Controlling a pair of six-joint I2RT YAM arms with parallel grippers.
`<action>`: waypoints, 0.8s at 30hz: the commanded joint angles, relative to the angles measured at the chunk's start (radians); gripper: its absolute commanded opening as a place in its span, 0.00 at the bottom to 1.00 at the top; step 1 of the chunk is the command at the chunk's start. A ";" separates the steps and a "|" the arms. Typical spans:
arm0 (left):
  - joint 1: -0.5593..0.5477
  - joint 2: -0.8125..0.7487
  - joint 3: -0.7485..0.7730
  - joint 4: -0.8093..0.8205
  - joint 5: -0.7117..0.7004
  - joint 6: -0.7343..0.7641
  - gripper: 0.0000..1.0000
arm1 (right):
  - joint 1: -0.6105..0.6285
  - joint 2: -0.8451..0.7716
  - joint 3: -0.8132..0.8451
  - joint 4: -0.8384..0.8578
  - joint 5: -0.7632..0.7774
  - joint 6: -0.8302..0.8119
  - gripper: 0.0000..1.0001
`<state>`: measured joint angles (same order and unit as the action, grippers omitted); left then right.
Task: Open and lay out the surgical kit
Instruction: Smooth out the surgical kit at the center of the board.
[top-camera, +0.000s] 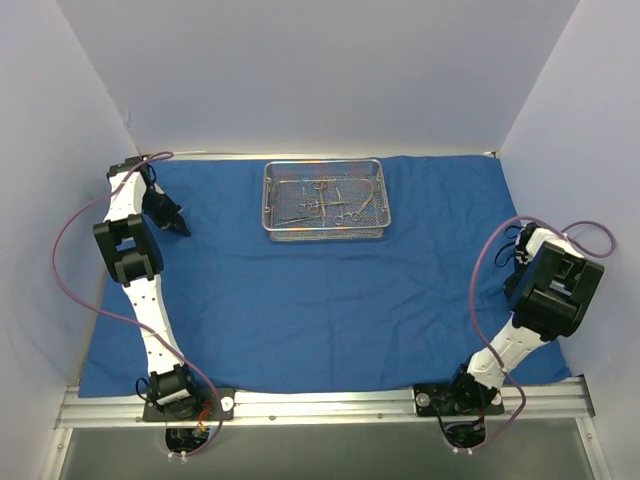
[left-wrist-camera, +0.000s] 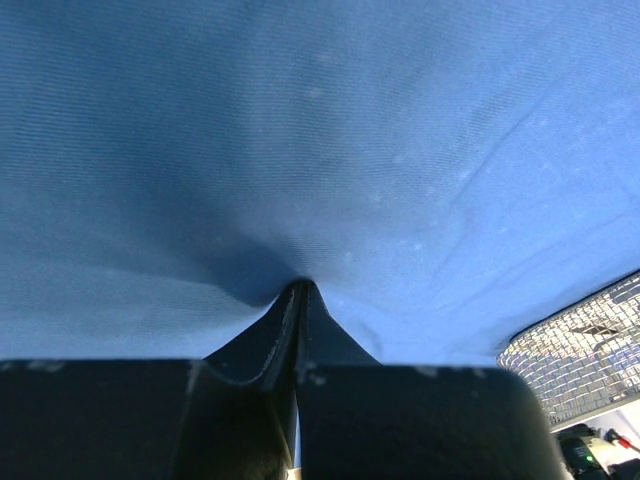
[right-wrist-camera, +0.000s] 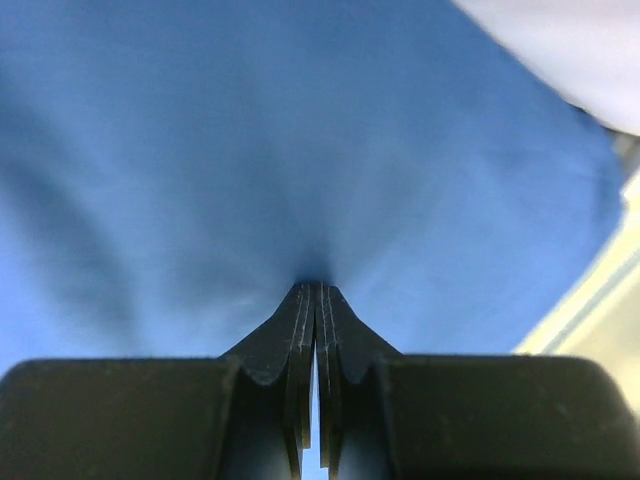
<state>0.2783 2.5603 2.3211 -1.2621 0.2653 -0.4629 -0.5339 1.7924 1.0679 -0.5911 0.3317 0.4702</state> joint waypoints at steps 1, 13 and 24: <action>0.045 0.015 -0.008 0.050 -0.070 0.032 0.04 | -0.028 -0.050 -0.013 -0.118 0.139 0.062 0.00; 0.041 -0.031 -0.058 0.084 -0.025 0.015 0.04 | 0.207 -0.035 0.150 -0.035 -0.109 0.012 0.00; 0.052 0.017 -0.066 0.072 -0.031 0.024 0.04 | 0.104 0.065 -0.049 0.027 -0.036 0.013 0.00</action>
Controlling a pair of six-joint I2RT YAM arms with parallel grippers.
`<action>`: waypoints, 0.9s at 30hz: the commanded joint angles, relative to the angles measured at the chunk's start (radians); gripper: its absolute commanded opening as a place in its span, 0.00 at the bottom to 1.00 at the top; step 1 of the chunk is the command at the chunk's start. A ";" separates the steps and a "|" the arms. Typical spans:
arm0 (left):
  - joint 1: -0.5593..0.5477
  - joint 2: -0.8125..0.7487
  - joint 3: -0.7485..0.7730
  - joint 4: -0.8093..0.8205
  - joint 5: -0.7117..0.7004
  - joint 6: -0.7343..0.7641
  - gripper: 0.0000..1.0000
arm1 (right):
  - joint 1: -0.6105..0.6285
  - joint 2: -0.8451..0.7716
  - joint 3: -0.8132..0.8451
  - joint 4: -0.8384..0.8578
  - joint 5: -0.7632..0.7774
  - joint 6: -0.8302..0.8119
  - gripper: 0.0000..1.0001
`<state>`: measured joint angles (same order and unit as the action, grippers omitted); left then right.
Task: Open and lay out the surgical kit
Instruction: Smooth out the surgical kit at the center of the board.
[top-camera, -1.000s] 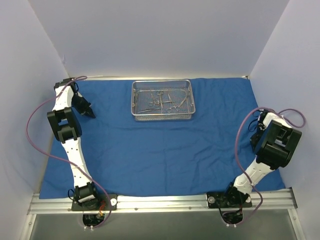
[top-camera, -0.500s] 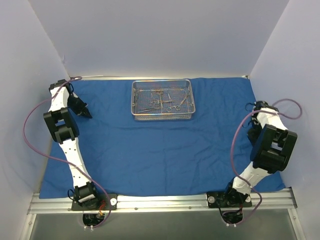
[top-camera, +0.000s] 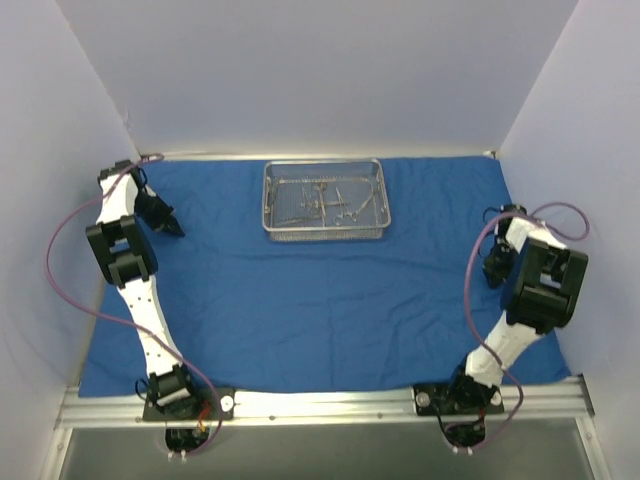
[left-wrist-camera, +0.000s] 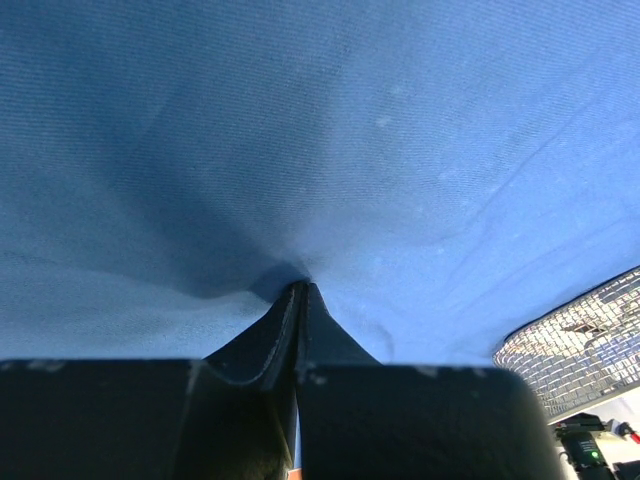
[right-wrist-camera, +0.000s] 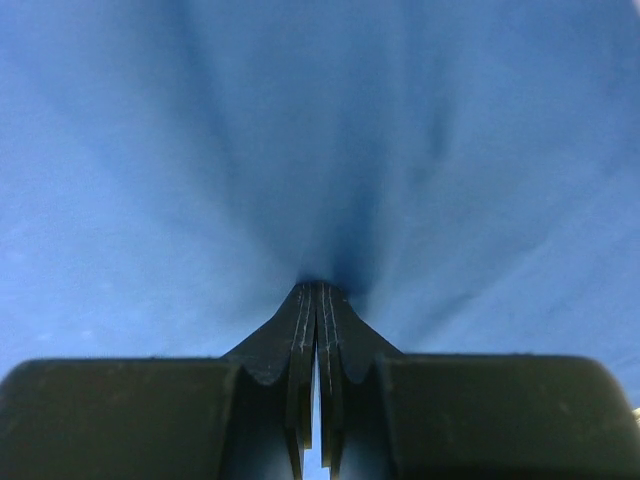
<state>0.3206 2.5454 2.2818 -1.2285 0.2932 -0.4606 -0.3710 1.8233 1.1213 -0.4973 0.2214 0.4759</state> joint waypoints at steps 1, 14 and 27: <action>0.012 0.033 -0.027 0.038 -0.058 0.023 0.04 | -0.074 0.022 -0.116 -0.070 0.079 0.010 0.00; 0.006 -0.075 -0.050 0.024 -0.077 0.028 0.15 | 0.349 0.082 0.474 -0.107 -0.158 -0.101 0.40; -0.198 -0.364 -0.269 0.380 0.202 0.013 0.59 | 0.481 0.293 0.742 0.111 -0.401 -0.217 0.87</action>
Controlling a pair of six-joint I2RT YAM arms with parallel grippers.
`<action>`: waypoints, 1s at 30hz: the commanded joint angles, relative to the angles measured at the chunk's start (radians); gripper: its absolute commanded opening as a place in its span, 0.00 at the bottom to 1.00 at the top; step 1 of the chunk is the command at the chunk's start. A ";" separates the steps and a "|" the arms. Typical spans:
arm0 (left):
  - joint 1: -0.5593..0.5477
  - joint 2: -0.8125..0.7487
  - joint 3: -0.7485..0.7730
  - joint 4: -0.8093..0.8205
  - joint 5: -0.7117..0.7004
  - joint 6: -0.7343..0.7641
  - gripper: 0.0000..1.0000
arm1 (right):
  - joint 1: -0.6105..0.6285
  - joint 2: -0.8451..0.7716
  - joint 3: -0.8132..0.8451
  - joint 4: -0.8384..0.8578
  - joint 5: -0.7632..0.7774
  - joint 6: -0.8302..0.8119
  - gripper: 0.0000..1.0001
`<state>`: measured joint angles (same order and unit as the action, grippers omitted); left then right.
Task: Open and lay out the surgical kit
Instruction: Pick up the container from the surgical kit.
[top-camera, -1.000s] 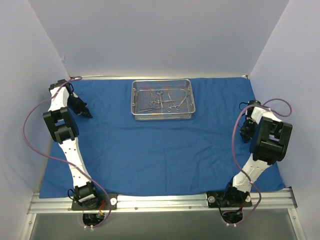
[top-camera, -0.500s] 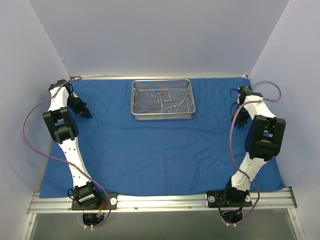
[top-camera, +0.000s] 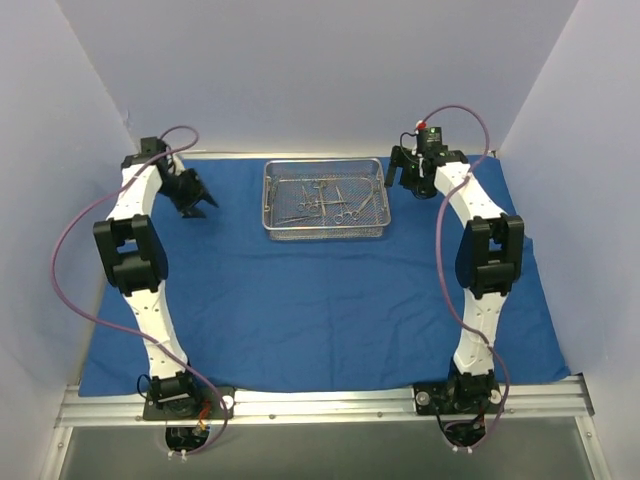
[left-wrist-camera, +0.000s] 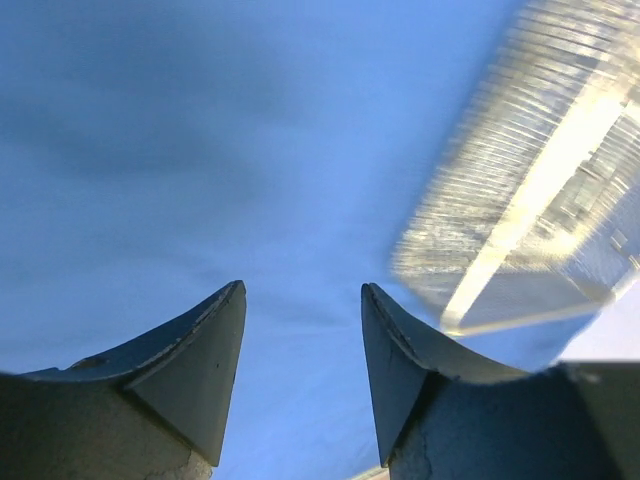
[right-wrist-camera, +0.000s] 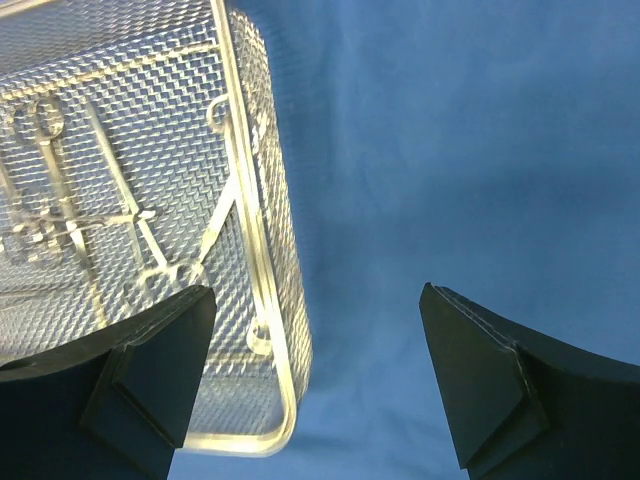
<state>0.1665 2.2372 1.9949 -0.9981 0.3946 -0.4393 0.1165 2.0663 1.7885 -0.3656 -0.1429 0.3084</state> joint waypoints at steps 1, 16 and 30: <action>-0.054 -0.050 0.028 0.162 0.113 -0.007 0.59 | -0.006 0.061 0.086 -0.019 -0.055 -0.077 0.87; -0.257 0.073 0.169 0.118 -0.017 -0.009 0.63 | 0.003 0.227 0.242 -0.071 -0.141 -0.064 0.74; -0.291 0.191 0.329 0.038 -0.059 -0.001 0.63 | 0.028 0.319 0.344 -0.087 -0.150 -0.088 0.68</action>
<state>-0.1173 2.4077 2.2723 -0.9356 0.3416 -0.4480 0.1230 2.3425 2.0857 -0.4175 -0.2649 0.2329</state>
